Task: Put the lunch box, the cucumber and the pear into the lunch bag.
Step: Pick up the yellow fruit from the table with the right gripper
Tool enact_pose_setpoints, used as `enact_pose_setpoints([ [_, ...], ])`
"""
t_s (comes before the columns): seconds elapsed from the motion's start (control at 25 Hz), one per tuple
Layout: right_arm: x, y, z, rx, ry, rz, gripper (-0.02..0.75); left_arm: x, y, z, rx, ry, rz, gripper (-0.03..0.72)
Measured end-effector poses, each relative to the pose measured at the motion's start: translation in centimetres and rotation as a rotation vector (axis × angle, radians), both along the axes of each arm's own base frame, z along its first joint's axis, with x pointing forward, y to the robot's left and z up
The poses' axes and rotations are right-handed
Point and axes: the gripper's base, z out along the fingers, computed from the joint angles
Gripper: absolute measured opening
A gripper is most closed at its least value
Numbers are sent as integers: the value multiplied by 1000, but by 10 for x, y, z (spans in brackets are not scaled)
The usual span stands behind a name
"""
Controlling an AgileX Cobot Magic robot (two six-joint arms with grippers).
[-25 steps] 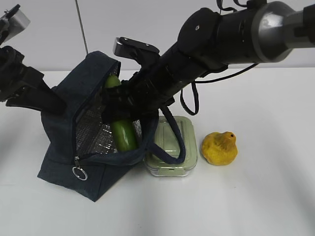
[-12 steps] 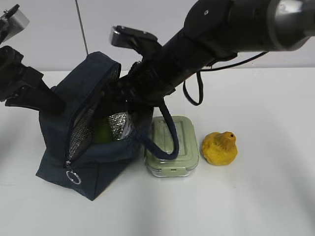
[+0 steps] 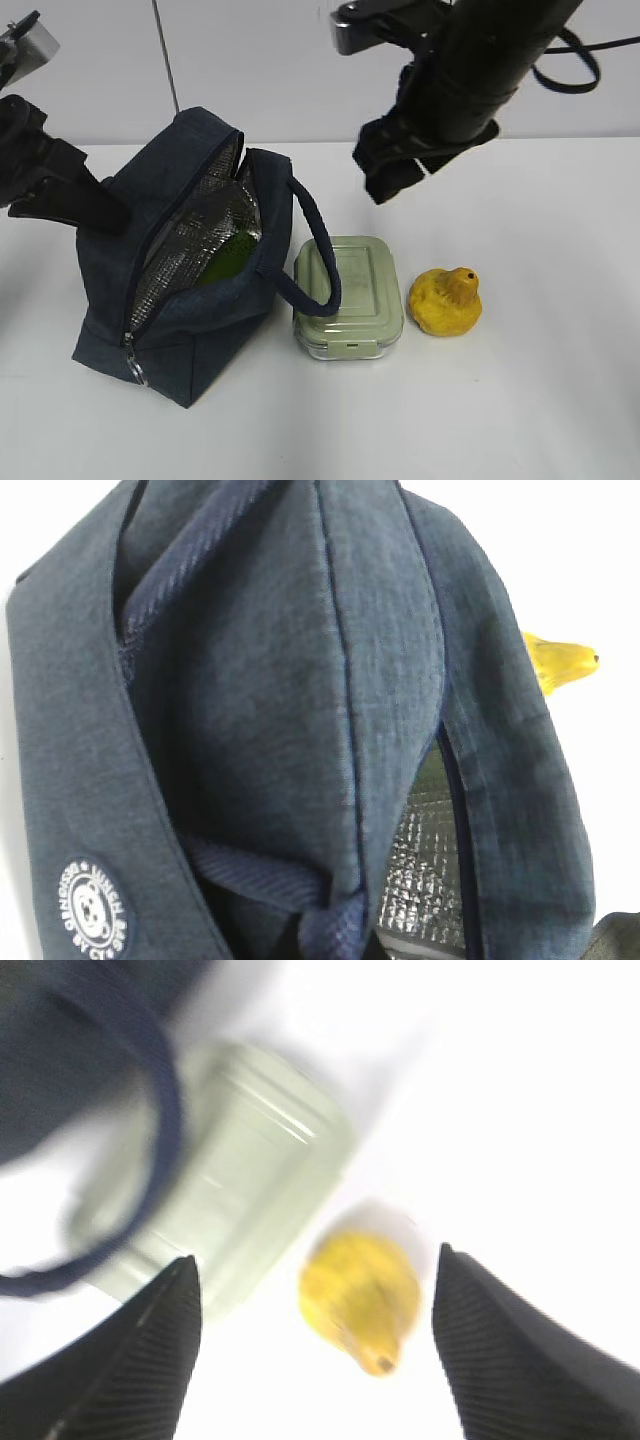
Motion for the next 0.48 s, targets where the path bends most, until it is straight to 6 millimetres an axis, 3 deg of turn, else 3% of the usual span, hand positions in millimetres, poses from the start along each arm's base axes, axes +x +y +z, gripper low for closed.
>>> enact_pose_setpoints([
  [0.2,5,-6,-20,-123,68,-51,556,0,0,0,1,0,0,6],
  [0.48,17,-6,-67,-234,217,-66,554,0,0,0,1,0,0,6],
])
